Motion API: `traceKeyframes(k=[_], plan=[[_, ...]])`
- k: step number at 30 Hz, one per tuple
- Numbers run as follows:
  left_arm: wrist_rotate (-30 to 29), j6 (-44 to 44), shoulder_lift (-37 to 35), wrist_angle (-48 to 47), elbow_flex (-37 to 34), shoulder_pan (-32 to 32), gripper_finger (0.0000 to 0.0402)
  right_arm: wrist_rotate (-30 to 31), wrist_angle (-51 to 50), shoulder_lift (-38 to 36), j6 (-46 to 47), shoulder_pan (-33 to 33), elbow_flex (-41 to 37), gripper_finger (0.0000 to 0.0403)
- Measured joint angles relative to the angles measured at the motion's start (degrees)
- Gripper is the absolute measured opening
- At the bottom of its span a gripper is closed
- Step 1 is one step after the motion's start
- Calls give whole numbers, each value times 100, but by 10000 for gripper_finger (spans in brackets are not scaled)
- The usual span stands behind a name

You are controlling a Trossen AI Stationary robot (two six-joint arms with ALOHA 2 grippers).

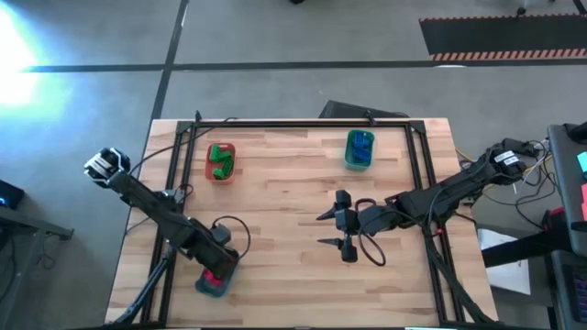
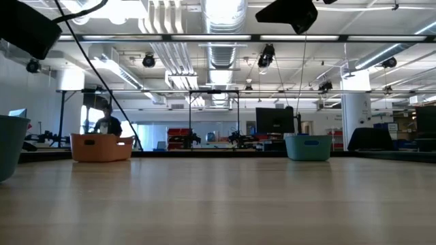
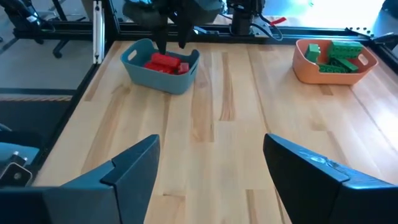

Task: Sort & place blocks by color
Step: Return to Home Position

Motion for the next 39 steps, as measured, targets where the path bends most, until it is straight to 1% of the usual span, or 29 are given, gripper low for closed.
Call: traceKeyframes(k=[4, 7, 9, 11, 12, 15, 17, 19, 22, 25, 28, 32, 35, 37, 39], plan=[[-15, 129, -168, 12, 230, 0, 224, 10, 16, 0, -294, 0, -2, 271], [-340, 739, -185, 203, 408, 0, 225, 13, 62, 0, -583, 0, -14, 267], [-785, 1443, -189, 805, 431, 42, 225, 11, 224, 0, -733, 0, -58, 266], [-1169, 2327, -165, 1683, 389, 147, 225, 8, 464, 0, -890, 0, -130, 265], [-1267, 2774, -152, 2137, 345, 204, 225, 6, 598, 0, -945, 0, -178, 265], [-1304, 4139, -125, 3322, 249, 366, 225, 3, 960, 0, -1069, 0, -339, 265], [-1296, 5099, -127, 3864, 246, 462, 218, 2, 1219, 0, -1234, 0, -456, 265], [-1208, 5924, -139, 4049, 292, 609, 206, 0, 1423, 0, -1409, -5, -554, 265], [-1024, 6955, -225, 4026, 313, 930, 178, -2, 1542, -4, -1691, -41, -633, 265], [-937, 8013, -389, 4055, 190, 1336, 141, -3, 1583, -9, -1942, -173, -643, 265], [-879, 8942, -524, 4002, 60, 1896, 99, -7, 1836, -10, -2137, -413, -663, 265], [-457, 9609, -921, 4004, -121, 2672, 45, -44, 1889, -85, -2380, -719, -807, 265], [-107, 9837, -1395, 4016, -511, 3151, 10, -53, 2031, -223, -2411, -957, -1021, 265], [-32, 9833, -1770, 4033, -824, 3370, 5, -51, 2050, -376, -2410, -1096, -1212, 265], [-28, 9724, -2205, 4143, -1151, 3455, 7, -48, 2053, -575, -2388, -1206, -1459, 265]])
